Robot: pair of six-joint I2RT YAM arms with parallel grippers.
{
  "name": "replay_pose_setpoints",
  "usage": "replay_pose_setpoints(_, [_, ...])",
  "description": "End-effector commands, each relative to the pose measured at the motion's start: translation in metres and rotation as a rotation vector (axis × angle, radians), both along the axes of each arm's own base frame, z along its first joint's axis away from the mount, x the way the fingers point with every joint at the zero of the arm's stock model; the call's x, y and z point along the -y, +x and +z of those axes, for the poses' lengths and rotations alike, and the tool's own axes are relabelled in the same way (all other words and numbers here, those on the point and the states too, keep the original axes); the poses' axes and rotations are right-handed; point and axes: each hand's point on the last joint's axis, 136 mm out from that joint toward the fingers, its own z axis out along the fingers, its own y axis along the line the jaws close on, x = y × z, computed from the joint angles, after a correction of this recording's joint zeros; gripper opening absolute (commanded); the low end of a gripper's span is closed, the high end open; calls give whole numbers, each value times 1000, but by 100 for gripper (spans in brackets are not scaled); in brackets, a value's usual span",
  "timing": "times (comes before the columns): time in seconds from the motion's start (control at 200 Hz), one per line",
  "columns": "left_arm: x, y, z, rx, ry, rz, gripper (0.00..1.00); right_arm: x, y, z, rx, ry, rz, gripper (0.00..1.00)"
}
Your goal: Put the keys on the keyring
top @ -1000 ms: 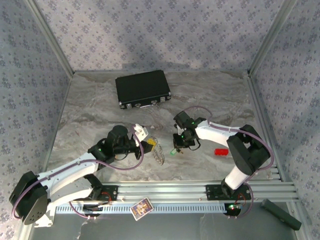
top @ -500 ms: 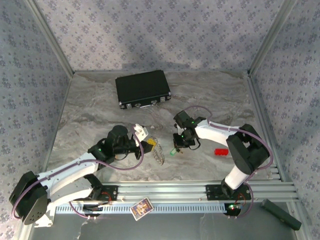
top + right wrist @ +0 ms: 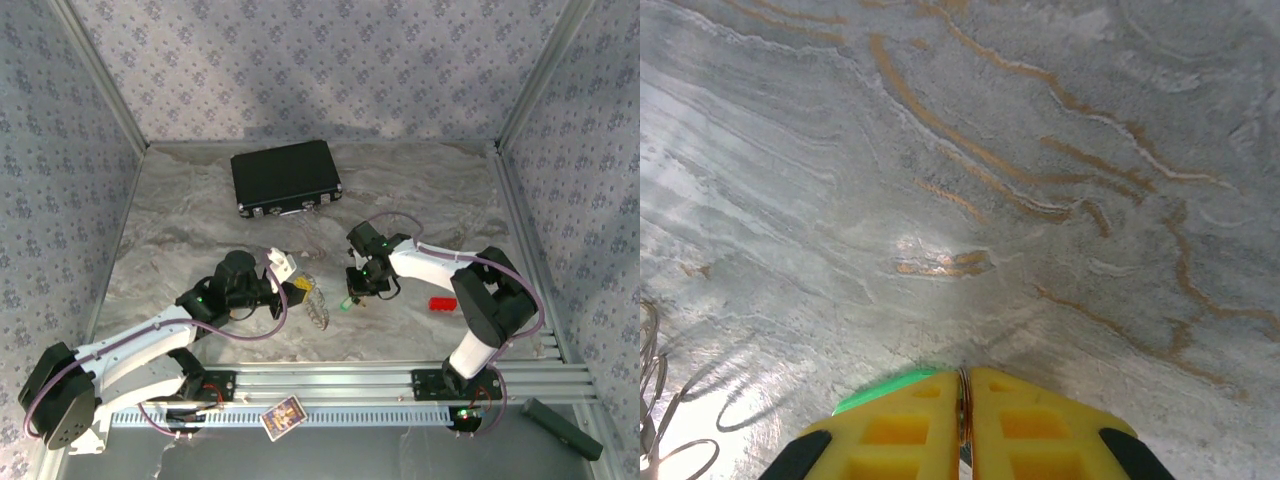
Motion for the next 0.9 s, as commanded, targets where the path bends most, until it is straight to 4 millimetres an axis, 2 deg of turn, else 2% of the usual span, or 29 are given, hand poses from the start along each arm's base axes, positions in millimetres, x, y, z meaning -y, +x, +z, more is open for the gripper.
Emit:
replay_pose_setpoints(0.0, [8,-2,26,55,-54,-42,0,-1,0,2,-16,-6,11,8])
replay_pose_setpoints(0.115, [8,-2,26,56,-54,-41,0,0,0,4,-12,-6,10,0])
replay_pose_setpoints(0.21, [7,-2,27,56,-53,-38,0,1,3,15,29,2,13,0])
replay_pose_setpoints(0.295, [7,-2,28,55,-55,-35,0,-2,8,38,126,27,51,0])
replay_pose_setpoints(0.46, [6,-4,31,55,-68,-32,0,-7,17,98,417,82,170,0])
replay_pose_setpoints(0.59, [6,-3,31,52,-70,-30,0,-18,14,139,637,147,281,0])
replay_pose_setpoints(0.73, [8,-2,32,50,-80,-27,0,-29,0,164,827,223,448,0])
replay_pose_setpoints(0.894, [10,-2,32,47,-81,-32,0,-39,-21,187,956,312,634,0])
